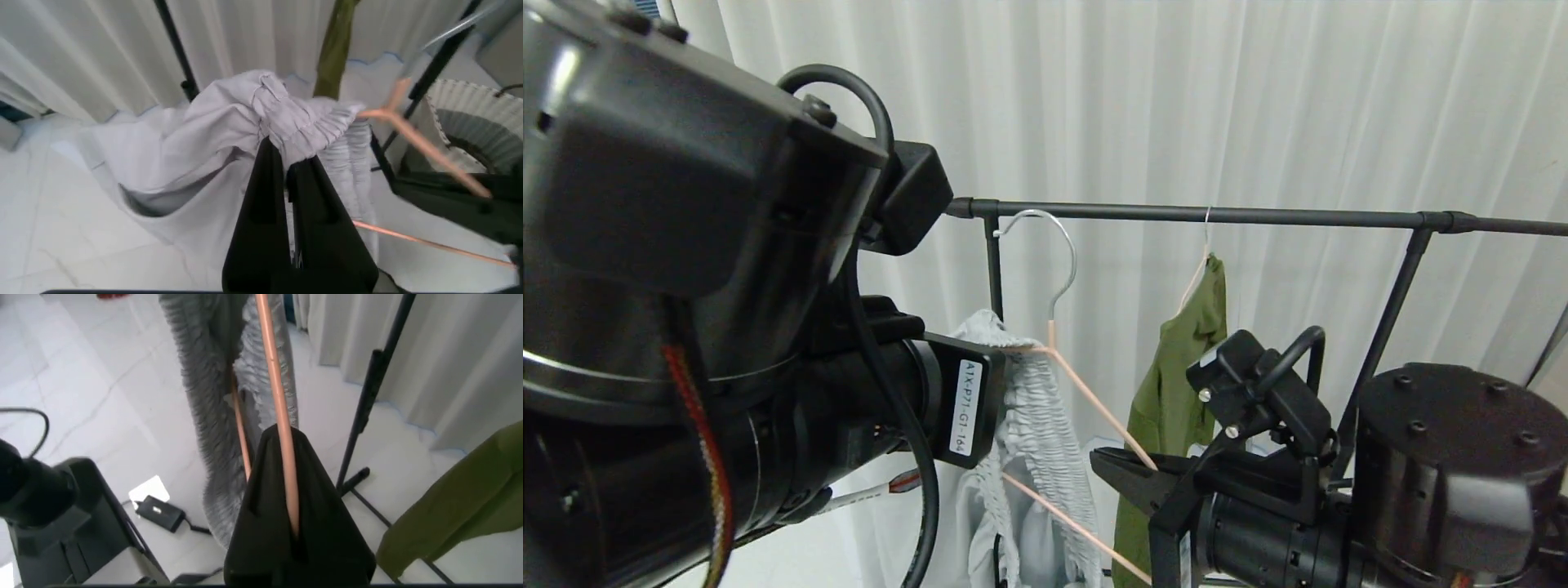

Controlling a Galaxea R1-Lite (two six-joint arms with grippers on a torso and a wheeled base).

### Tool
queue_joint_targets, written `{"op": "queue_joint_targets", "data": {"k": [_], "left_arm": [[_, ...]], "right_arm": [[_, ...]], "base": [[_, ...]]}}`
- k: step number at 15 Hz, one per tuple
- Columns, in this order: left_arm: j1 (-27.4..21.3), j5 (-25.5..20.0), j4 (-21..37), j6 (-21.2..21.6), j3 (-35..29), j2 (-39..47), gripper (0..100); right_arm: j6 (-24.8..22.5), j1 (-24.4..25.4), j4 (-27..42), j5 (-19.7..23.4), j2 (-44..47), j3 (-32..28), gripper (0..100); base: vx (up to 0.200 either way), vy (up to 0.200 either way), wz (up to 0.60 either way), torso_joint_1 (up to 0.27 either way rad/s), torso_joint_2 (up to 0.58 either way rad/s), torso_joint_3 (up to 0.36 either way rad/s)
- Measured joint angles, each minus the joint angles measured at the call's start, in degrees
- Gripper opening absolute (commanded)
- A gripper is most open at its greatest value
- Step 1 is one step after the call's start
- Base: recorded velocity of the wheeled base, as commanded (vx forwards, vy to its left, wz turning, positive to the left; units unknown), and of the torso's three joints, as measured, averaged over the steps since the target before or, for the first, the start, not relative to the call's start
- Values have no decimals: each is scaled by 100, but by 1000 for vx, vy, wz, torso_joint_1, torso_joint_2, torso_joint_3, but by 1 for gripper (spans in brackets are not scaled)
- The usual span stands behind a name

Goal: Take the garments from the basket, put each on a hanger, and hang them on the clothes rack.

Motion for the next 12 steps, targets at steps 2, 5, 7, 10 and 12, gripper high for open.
{"op": "queue_joint_targets", "data": {"k": [2,5,7,10,12], "left_arm": [[-110,99,-41,33,-126,-2,0],[-449,121,-132,51,-316,30,0],[-557,123,-205,51,-333,77,0],[-610,119,-213,95,-267,112,100],[-617,117,-213,151,-254,118,100]], "right_arm": [[-20,-87,-247,1,-107,13,0],[-48,-111,-417,6,-173,18,0],[-48,-111,-472,6,-190,9,0],[-56,-111,-496,6,-261,0,0],[-63,-111,-540,6,-297,0,0]], "base": [[0,0,0,0,0,0],[0,0,0,0,0,0],[0,0,0,0,0,0],[0,0,0,0,0,0],[0,0,0,0,0,0]]}}
